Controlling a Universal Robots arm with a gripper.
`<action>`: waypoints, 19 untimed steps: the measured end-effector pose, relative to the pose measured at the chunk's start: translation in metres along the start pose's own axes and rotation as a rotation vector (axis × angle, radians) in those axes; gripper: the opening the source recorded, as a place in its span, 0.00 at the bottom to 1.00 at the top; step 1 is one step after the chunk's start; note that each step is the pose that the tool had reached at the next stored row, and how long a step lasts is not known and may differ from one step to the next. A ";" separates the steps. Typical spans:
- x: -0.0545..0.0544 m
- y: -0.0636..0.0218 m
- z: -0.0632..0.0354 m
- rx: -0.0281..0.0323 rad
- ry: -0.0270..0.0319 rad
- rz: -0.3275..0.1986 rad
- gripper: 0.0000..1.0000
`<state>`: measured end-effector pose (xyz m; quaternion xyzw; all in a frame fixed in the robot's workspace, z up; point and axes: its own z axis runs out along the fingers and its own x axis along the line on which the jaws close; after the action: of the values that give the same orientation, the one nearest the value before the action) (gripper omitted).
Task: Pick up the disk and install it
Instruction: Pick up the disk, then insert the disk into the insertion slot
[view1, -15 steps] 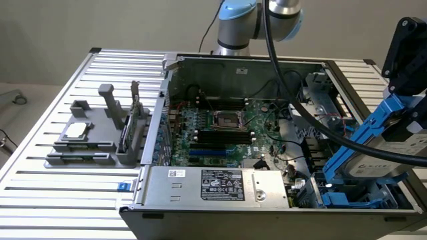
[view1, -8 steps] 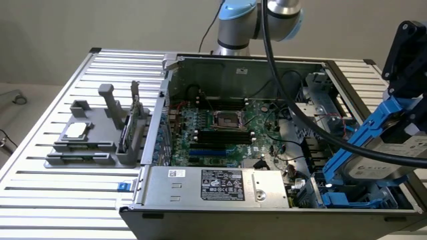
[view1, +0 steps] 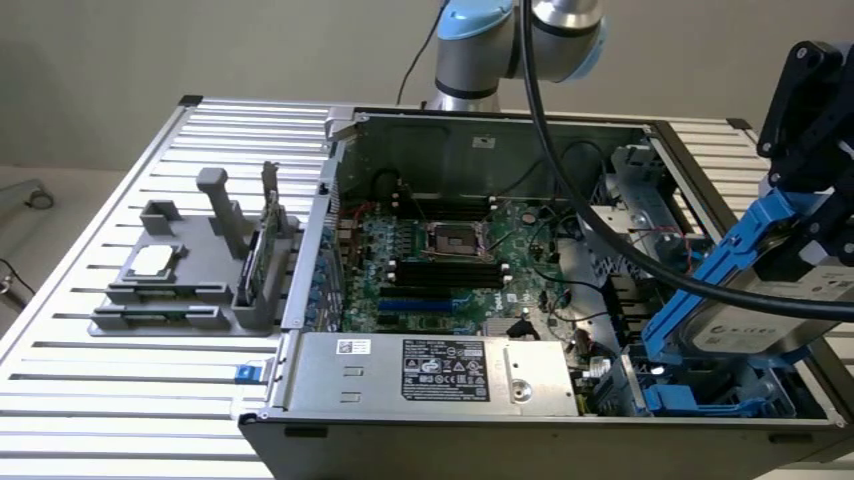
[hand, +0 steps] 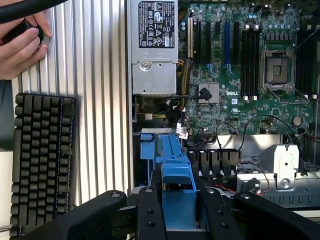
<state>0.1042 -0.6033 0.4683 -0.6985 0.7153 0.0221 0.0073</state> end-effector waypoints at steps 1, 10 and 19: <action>0.000 0.0000 0.0000 0.0000 0.0001 0.000 0.33; 0.000 0.0000 -0.0001 0.0000 0.0001 0.000 0.33; 0.000 -0.0001 0.0016 0.0017 0.0020 0.000 0.33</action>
<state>0.1043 -0.6032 0.4667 -0.6985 0.7153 0.0208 0.0072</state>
